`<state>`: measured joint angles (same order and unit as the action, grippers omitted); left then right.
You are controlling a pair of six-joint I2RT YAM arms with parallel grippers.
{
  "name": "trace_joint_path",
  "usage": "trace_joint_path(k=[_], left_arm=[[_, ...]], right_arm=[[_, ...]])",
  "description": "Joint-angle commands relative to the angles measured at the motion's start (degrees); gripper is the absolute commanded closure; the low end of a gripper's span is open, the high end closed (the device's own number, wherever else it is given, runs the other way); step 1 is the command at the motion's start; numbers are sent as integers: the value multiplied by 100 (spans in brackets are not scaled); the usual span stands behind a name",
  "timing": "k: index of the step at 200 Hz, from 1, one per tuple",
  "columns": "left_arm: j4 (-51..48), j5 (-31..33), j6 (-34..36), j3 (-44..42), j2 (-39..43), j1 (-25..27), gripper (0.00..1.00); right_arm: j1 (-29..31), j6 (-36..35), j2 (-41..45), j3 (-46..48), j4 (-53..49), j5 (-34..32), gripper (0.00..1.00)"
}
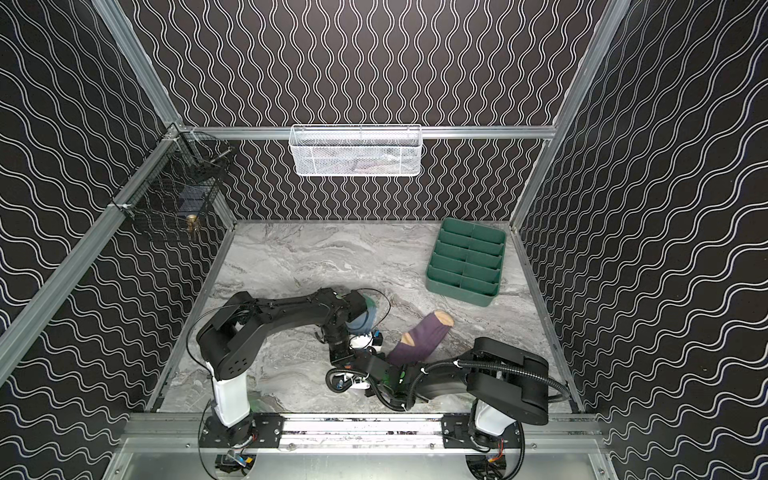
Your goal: Roll the socks
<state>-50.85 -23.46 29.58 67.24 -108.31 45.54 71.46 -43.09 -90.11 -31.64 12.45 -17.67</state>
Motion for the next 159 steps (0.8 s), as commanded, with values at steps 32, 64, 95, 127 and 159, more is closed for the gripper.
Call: trace_joint_path(k=[32, 64, 95, 127, 159], left_arm=[[1422, 1967, -324, -411, 1208, -27, 81], [2241, 4021, -678, -899, 2645, -61, 72], [2757, 6473, -643, -1154, 4105, -121, 69], [2664, 7135, -944, -812, 6288, -130, 66], [2930, 4941, -599, -686, 8062, -130, 56]], right_arm=[[-141, 496, 33, -261, -1594, 667, 100], [-445, 842, -138, -899, -2415, 1019, 100], [-833, 1161, -571, -1755, -3461, 1615, 100], [-1150, 1560, -1253, -3036, -4632, 2367, 100], [-1594, 1980, -2105, -4358, -5622, 3665, 100]])
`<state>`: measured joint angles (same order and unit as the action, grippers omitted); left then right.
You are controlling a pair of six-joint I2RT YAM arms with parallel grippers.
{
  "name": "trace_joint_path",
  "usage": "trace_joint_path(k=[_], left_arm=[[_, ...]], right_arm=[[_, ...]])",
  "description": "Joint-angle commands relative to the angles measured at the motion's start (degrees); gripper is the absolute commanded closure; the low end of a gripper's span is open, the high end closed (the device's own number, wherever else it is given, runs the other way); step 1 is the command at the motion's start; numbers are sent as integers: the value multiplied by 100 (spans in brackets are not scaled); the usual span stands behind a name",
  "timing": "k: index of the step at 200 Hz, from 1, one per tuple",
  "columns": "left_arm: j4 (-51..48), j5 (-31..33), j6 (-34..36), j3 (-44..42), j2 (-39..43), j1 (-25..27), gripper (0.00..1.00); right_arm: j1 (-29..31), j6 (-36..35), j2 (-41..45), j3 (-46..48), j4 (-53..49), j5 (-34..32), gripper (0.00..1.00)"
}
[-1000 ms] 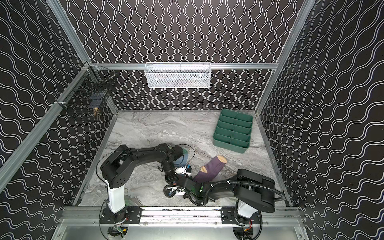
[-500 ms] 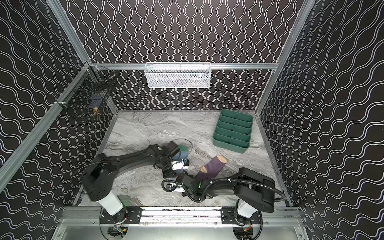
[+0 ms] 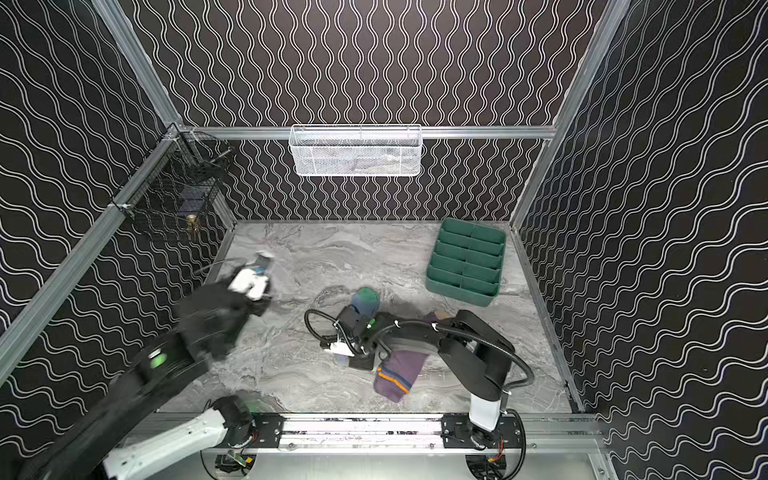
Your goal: Roll the socks
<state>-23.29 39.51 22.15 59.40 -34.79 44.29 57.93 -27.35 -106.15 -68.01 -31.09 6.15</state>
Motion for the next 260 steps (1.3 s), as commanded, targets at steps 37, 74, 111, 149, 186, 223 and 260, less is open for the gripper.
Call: trace_joint_path(k=[37, 74, 111, 149, 186, 223, 260], left_arm=[[-1222, -2931, 1197, 565, 167, 2, 51], [-1407, -3194, 1869, 364, -1065, 1, 53], [-1285, -2569, 2323, -302, -1919, 447, 54], [-640, -1293, 3101, -1862, -2577, 1689, 47], [221, -1521, 3244, -2338, -3124, 1802, 41], [601, -1629, 3004, -2388, -3936, 1793, 43], [1119, -1630, 2866, -2459, -4610, 1747, 46]], right_arm=[[-824, 93, -1627, -1782, -2230, 2708, 100], [-1227, 46, -2388, -2042, -2182, 2798, 100], [-1470, 108, -2487, -1641, -1658, 2786, 100], [-1563, 138, -2667, -1535, -1502, 2748, 100], [-1635, 93, -2903, -1748, -1716, 2751, 100], [-1673, -10, -2761, -1640, -1672, 2808, 100], [-1715, -123, -2668, -1527, -1673, 2839, 100]])
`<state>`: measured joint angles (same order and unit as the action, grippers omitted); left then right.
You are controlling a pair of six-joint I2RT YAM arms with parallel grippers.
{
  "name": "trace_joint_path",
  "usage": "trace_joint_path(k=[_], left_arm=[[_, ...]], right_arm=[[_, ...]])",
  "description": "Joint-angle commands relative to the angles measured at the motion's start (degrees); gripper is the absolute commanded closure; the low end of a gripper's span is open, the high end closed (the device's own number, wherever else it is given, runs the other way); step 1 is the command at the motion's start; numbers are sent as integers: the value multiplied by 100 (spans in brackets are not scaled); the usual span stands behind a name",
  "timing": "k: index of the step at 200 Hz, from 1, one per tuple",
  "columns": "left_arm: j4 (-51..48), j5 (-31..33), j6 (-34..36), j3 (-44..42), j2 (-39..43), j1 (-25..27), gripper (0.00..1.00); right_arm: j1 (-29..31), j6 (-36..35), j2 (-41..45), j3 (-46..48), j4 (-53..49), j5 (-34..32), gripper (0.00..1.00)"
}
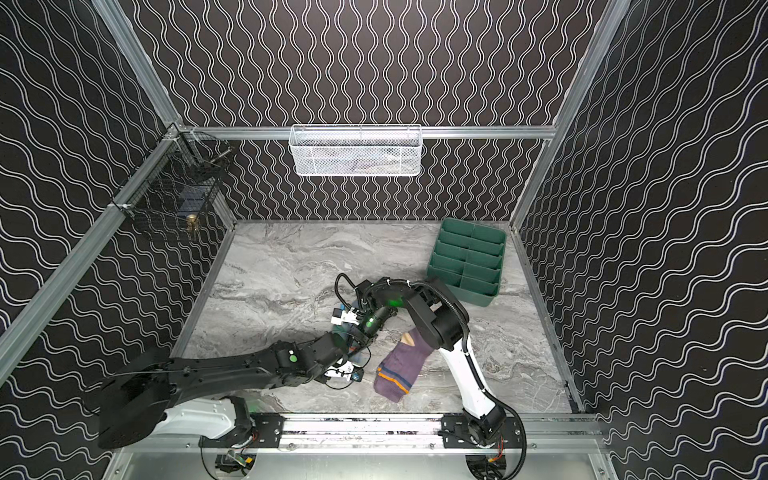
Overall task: Roll the socks
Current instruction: 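Grasp the rolled blue cuff with the left gripper, then open and lift the right gripper off the cuff, swinging it away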
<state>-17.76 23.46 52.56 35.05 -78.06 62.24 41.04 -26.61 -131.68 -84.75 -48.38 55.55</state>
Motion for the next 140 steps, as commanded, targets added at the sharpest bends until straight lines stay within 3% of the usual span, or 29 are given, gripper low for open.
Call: trace_joint_path(k=[1, 35, 78, 98, 119, 140], left_arm=[[578, -30, -175, -24, -303, -50, 46], [1031, 25, -252, -42, -791, -159, 53], [622, -113, -552, 299, -1161, -151, 86], [183, -290, -654, 517, -1202, -126, 100], [-422, -629, -855, 773, -1242, -29, 100], [-938, -976, -1204, 940, -1367, 82, 100]], right_arm=[[-25, -201, -114, 145, 48, -2101, 100], [-49, -273, -124, 161, -8, -2033, 100], [-66, -264, -126, 142, -6, -2018, 100], [-117, -170, 40, 261, 191, -2111, 89], [-191, 7, 524, 570, 720, -2467, 69], [-325, -10, 1090, 909, 1203, -2583, 59]])
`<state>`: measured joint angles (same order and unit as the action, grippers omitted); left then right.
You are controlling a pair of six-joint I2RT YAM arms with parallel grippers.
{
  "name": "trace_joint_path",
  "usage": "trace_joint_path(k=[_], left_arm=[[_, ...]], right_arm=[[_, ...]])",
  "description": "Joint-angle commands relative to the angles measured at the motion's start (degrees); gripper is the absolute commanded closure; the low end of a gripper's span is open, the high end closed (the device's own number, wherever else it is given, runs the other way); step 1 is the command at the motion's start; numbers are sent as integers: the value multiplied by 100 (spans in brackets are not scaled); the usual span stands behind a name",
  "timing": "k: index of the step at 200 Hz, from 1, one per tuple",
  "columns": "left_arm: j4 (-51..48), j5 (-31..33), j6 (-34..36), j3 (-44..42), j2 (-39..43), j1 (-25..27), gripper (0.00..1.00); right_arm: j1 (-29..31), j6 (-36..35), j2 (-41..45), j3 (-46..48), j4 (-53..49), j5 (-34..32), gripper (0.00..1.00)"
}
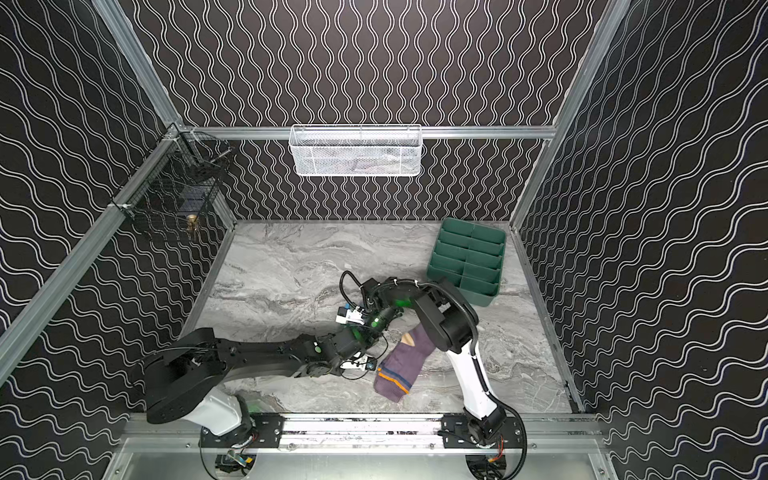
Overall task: Roll the socks
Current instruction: 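Open and lift the right gripper off the cuff, swinging it away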
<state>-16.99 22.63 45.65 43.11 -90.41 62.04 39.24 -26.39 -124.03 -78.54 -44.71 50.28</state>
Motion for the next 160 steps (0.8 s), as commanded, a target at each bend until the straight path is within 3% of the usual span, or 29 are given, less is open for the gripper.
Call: trace_joint_path(k=[1, 17, 25, 62, 82, 105, 116, 131, 142, 150, 160], left_arm=[[-1029, -901, -526, 144, -138, 104, 100], [-1165, -1061, -744, 169, -237, 133, 100], [-1211, -1194, -848, 197, -279, 133, 100], [-1551, -1522, -1043, 459, -536, 124, 100], [-1819, -1662, -1130, 663, -692, 90, 100], [-2192, -2131, -1220, 925, -837, -115, 100], [-2441, -2686, -1183, 1068, -858, -353, 100], [-2616, -3295, -1168, 1256, -912, -744, 100], [-2742, -3759, -1096, 1398, -1012, -1000, 100], [-2779, -3890, -1077, 1498, -1089, -1121, 100], [-2903, -4104, -997, 1655, -1251, -1241, 100]], right_arm=[[-156, -26, 383, 314, 873, -2064, 58], [-247, 21, 754, 505, 1202, -2145, 53], [-308, 61, 926, 556, 1306, -2176, 45], [-735, 271, 1854, 576, 1543, -2270, 43], [-1149, 732, 2582, 700, 2072, -2614, 43], [-1714, 1574, 3912, 1269, 3344, -3071, 43], [-1777, 2006, 4662, 1830, 4272, -3747, 43], [-1775, 2459, 5673, 2782, 5543, -4605, 36], [-1779, 3072, 6363, 3460, 6340, -5173, 22], [-1778, 3508, 6864, 3898, 6664, -5442, 10], [-1775, 3791, 7457, 4437, 7155, -5387, 7]])
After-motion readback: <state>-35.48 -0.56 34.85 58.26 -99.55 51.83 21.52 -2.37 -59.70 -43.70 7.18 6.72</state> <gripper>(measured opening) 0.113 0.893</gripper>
